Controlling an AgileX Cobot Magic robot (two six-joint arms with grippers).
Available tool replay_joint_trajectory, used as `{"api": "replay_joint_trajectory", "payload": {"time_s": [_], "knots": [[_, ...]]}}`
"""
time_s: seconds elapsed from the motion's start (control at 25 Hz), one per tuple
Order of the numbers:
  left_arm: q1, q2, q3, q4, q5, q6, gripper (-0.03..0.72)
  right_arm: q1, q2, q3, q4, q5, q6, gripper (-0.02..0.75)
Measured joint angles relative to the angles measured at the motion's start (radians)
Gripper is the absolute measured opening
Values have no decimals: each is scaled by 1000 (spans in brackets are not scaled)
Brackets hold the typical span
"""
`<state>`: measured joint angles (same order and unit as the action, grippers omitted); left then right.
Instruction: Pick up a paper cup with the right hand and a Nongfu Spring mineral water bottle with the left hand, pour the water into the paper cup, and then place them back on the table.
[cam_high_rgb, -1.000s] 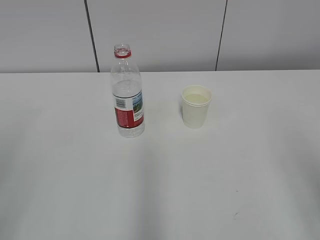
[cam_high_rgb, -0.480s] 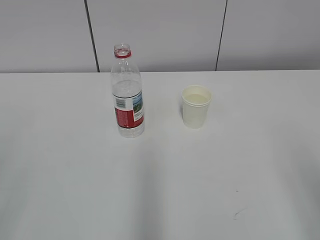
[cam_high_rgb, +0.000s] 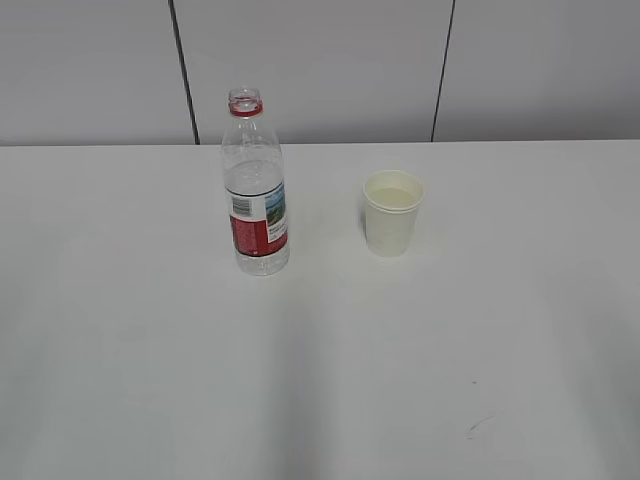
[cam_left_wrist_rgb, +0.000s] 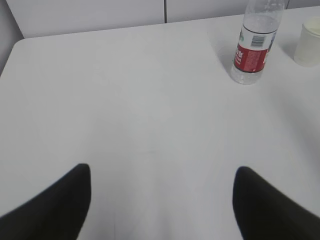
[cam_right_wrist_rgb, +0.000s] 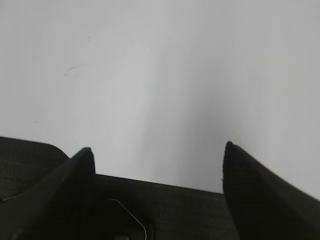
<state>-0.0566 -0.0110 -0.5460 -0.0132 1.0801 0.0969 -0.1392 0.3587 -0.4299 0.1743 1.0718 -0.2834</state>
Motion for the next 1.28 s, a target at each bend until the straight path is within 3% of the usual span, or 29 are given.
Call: {"api": "replay_joint_trajectory", "payload": {"time_s": [0.84,1.28], "knots": [[0,-2,0,1,0,2,510,54,-362,3,2,-7,-4,585],[0,-3,0,4,1,2,464,54,-375,4,4,-3,-6,585]]}}
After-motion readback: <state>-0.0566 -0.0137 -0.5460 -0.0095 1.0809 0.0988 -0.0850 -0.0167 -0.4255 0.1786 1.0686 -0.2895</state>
